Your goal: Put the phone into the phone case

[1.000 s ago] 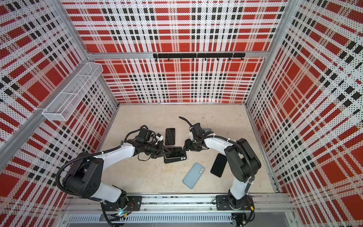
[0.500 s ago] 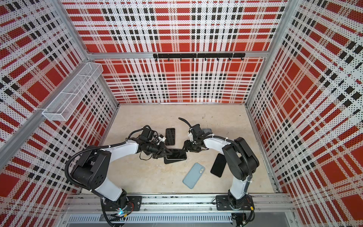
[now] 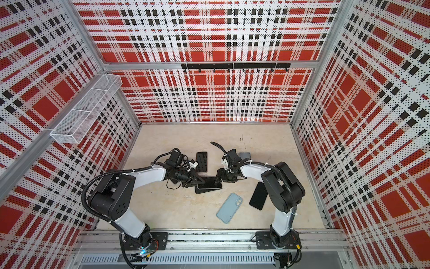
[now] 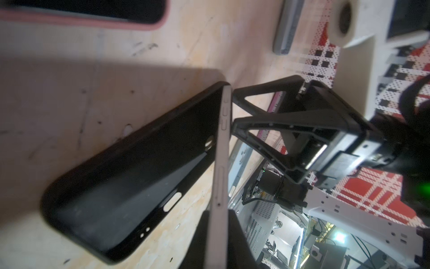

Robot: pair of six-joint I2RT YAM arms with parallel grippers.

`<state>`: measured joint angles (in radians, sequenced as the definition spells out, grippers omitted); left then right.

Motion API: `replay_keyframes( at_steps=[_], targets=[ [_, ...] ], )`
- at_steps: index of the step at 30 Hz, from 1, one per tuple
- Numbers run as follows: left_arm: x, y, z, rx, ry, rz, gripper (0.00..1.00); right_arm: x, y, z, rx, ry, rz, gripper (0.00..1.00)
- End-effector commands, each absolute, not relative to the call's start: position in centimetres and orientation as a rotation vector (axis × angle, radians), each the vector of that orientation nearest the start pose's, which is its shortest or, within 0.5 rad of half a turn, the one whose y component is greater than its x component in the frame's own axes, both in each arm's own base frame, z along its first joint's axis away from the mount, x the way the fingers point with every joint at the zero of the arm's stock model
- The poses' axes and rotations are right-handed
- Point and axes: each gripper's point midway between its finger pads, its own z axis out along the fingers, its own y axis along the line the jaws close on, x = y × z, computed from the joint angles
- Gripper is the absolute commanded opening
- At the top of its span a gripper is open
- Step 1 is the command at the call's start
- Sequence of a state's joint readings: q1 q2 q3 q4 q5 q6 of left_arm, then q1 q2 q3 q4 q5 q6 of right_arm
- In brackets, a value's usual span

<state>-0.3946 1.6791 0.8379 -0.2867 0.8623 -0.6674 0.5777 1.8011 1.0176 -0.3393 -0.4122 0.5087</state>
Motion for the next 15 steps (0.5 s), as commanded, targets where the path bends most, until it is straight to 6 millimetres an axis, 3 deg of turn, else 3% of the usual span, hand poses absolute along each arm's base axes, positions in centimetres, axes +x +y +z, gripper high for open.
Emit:
replay_keyframes(
  at_steps=[1,10,15],
  targets=[
    [25.1,-23.4,3.5,-0.135,2.974,-1.258,0.21,29.4,27.7,2.8,-0.25,2.837,0.857,0.58],
    [24.7,-21.8,1.9,-0.143,3.042,-1.051,0.32,29.3,28.2,3.0,-0.261,2.827,0.869,0.58],
    [24.9,-21.5,2.2,-0.134,3.032,-0.996,0.56,29.4,28.3,3.2,-0.268,2.822,0.872,0.58]
  ],
)
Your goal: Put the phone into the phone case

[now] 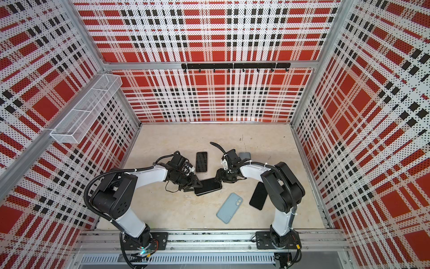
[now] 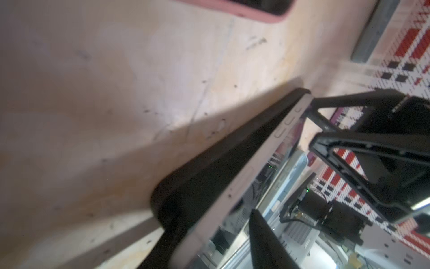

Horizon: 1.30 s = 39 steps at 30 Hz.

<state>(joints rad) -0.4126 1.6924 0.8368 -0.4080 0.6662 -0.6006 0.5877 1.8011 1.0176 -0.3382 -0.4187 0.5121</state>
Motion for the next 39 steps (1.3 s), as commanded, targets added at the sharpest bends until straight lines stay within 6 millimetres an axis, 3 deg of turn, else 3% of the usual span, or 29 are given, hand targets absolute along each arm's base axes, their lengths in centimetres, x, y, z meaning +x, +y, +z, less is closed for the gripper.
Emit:
replay_keyframes(
  at_steps=[1,4,12,17,22,30,39],
  targets=[
    [25.0,-21.4,2.3,-0.13,3.028,-0.99,0.59,29.5,28.3,3.3,-0.27,2.82,0.872,0.58],
    [25.3,-21.4,2.8,-0.107,3.018,-0.961,0.69,29.6,28.2,3.5,-0.272,2.815,0.866,0.58],
    [26.0,-21.9,5.2,-0.041,2.985,-0.912,0.78,29.6,28.2,3.3,-0.263,2.811,0.868,0.59],
    [25.7,-22.1,5.3,-0.019,2.991,-0.89,0.85,29.6,28.3,3.4,-0.266,2.803,0.873,0.59],
    [25.9,-22.0,5.9,0.007,2.98,-0.841,1.0,29.6,28.3,3.5,-0.27,2.797,0.879,0.59],
    [27.0,-21.8,8.5,0.013,2.91,-0.812,1.0,29.7,28.5,3.6,-0.268,2.788,0.889,0.59],
    [27.0,-20.8,9.4,-0.017,2.885,-0.741,1.0,30.0,28.6,3.7,-0.266,2.778,0.894,0.59]
  ],
)
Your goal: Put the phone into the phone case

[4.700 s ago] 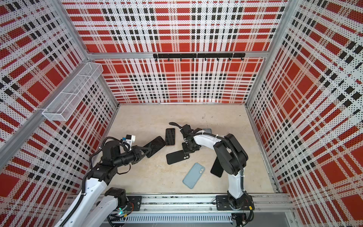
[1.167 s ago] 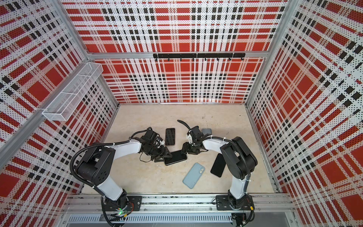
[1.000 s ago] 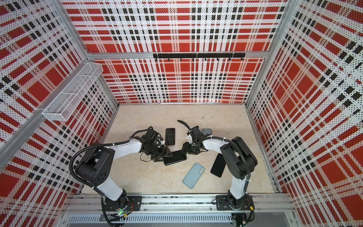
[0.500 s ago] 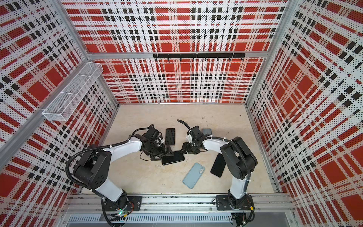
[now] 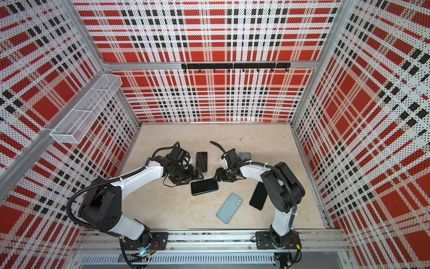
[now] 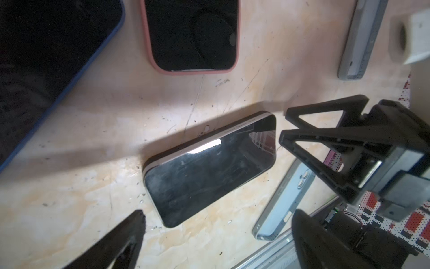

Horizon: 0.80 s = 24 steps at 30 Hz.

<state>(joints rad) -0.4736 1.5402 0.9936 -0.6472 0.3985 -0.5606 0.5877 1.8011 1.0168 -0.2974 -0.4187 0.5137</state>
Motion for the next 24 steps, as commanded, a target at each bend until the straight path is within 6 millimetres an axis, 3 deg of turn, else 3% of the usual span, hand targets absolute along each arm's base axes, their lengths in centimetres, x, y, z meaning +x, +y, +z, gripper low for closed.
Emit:
replay_keyframes(
  at_steps=[1,11,18,24],
  targets=[
    [26.9,-20.7,9.4,-0.026,2.877,-0.745,0.99,30.0,28.6,3.6,-0.263,2.78,0.888,0.58],
    [25.6,-20.9,7.2,-0.161,2.844,-0.89,0.77,29.7,29.2,3.3,-0.276,2.786,0.877,0.57],
    [24.8,-19.6,4.5,-0.236,2.89,-0.828,0.6,29.2,30.1,2.7,-0.296,2.801,0.893,0.57],
    [24.9,-19.7,3.4,-0.271,2.878,-0.88,0.44,28.6,30.0,2.1,-0.3,2.814,0.913,0.58]
  ],
)
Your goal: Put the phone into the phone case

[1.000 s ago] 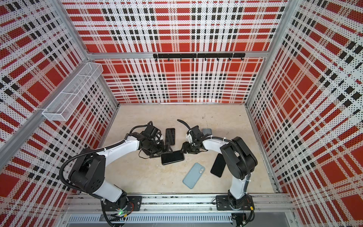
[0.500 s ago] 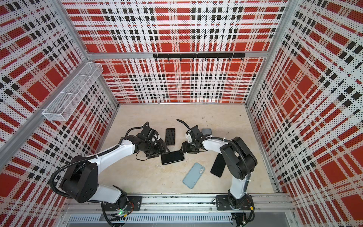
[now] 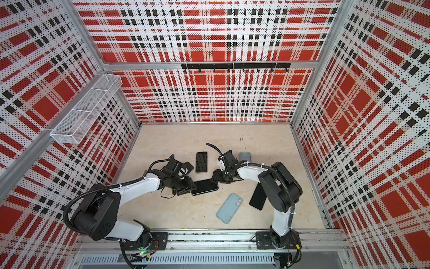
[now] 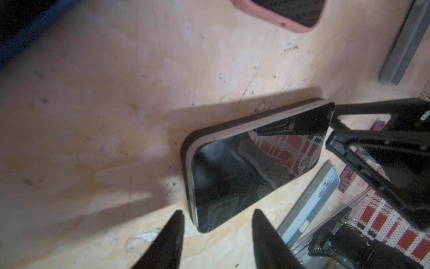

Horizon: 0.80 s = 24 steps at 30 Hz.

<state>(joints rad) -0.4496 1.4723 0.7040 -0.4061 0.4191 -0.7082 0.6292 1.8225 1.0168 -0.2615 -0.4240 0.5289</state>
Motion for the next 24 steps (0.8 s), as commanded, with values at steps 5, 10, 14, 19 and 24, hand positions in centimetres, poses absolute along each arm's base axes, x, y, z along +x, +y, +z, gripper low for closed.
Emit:
replay_keyframes(
  at_steps=[5,10,14,19,24],
  targets=[
    [24.8,-19.7,2.4,-0.278,2.903,-0.871,0.28,28.0,30.5,2.0,-0.324,2.813,0.976,0.58],
    [24.6,-19.7,1.7,-0.272,2.925,-0.857,0.22,27.8,30.8,2.1,-0.332,2.807,1.005,0.58],
    [24.3,-19.5,1.2,-0.255,2.961,-0.831,0.17,27.7,31.1,2.0,-0.341,2.8,1.039,0.58],
    [23.9,-19.2,0.7,-0.222,2.996,-0.795,0.13,27.4,31.6,2.2,-0.36,2.775,1.105,0.58],
    [23.5,-19.2,-0.2,-0.215,3.026,-0.777,0.12,26.8,32.7,3.2,-0.407,2.702,1.245,0.58]
  ],
)
